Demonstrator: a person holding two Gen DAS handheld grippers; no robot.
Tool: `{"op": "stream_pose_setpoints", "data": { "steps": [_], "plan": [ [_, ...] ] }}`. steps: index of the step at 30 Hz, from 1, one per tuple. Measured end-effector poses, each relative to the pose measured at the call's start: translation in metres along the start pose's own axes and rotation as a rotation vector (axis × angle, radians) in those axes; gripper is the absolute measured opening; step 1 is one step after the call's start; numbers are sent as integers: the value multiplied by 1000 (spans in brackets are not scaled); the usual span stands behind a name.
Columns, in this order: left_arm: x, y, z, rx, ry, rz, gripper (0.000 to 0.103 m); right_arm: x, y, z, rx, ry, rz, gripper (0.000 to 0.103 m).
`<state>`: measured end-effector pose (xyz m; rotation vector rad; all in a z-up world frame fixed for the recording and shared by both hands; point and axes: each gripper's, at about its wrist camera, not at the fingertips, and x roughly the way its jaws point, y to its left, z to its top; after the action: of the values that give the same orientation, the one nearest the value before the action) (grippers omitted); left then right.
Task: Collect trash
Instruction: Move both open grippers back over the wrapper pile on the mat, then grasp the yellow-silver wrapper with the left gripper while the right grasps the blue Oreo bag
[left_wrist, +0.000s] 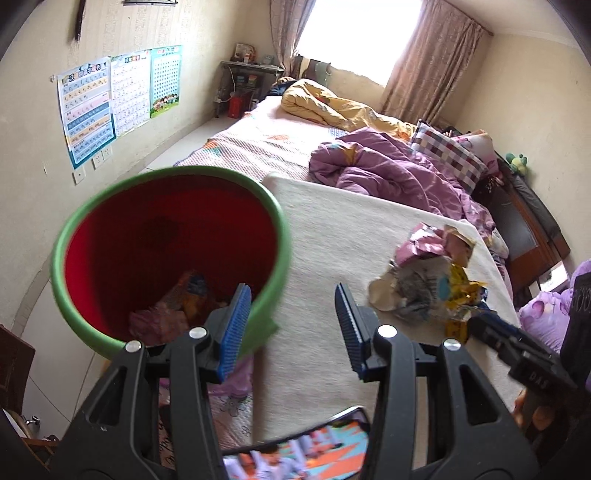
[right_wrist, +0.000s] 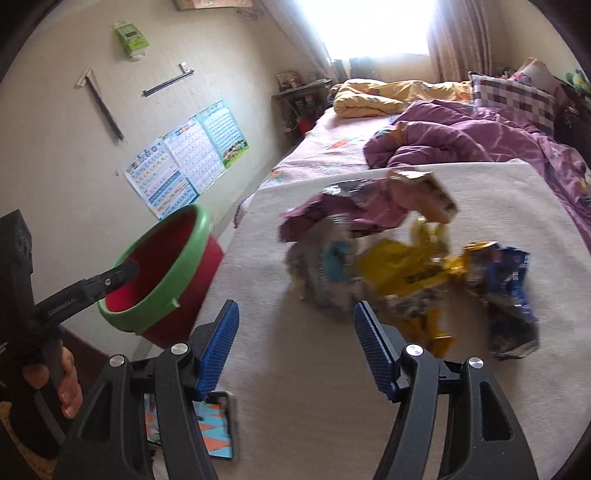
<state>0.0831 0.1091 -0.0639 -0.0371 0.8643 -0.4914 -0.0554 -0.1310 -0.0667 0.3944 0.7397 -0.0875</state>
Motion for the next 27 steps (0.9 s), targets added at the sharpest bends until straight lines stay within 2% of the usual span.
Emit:
{"op": "stream_pose_setpoints", "data": {
  "steps": [4, 7, 10, 14, 15, 17, 18, 20, 23, 27],
  "plan": [
    [4, -37, -11, 9, 20, -19, 45, -18, -61, 10, 60, -28, -85, 63],
    [9, -65, -18, 2, 38, -39, 45, -16, -100, 15, 78, 7, -122, 64],
    [16, -96, -26, 18, 52, -56, 45, -7, -136, 13, 111, 64, -113, 64],
    [25, -129, -34, 42, 75, -86, 47, 6, -165, 4, 135, 130, -52, 63],
    [28, -137, -36, 50, 80, -93, 47, 8, -170, 4, 131, 138, -37, 61],
    [35, -153, -39, 61, 93, -108, 47, 13, -176, 3, 123, 161, -18, 46],
    [42, -161, -40, 68, 103, -116, 46, 14, -178, 3, 124, 169, -4, 43],
    [56, -172, -43, 80, 133, -128, 46, 11, -183, 2, 116, 171, 21, 26],
    [75, -187, -47, 90, 168, -136, 45, 2, -188, 4, 97, 153, 47, 17],
    [98, -202, -53, 99, 215, -140, 41, -8, -194, 7, 91, 144, 67, 16]
  ]
}}
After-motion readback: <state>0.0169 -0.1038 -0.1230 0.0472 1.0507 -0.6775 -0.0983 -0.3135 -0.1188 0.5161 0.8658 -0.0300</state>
